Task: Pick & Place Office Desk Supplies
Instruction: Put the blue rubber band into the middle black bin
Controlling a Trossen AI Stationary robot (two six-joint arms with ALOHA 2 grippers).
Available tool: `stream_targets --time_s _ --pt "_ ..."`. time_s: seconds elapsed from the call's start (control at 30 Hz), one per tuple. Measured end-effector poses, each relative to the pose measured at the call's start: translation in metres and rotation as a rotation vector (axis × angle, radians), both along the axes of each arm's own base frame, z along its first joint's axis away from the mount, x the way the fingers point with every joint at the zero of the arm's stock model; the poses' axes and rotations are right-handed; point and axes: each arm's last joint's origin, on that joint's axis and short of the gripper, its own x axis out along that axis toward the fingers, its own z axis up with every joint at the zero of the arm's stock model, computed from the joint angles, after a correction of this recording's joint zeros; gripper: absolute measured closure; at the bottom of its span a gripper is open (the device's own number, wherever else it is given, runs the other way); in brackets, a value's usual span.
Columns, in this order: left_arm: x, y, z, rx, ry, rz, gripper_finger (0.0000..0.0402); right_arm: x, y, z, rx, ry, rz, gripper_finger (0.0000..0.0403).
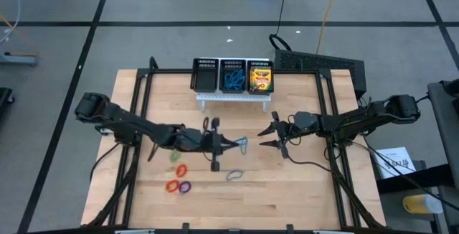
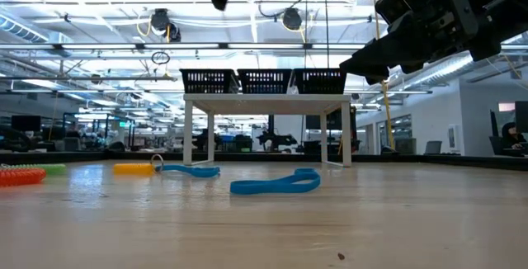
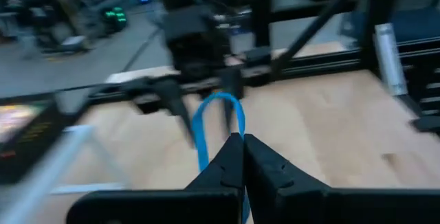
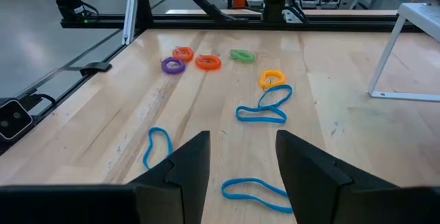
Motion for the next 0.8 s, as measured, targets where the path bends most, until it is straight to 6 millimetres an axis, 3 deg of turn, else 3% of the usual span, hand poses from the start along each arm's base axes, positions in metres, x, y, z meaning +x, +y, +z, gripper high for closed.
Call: stream_targets --time_s 0.33,0.57,0.8 --pt "-0.02 0.034 0.032 0.041 -0.022 0.117 0.0399 -0.004 -0.001 0.005 0.014 -0.007 -0.006 0.0248" --pt "-0.022 0.07 0.03 0.076 0.044 0.195 0.0399 -0.023 -0.008 0.023 0.003 -0.031 -0.039 0.0248" --pt "-0.021 0.101 0.034 0.033 -0.001 0.2 0.0399 -0.043 -0.013 0.038 -0.042 -0.07 -0.056 0.0248"
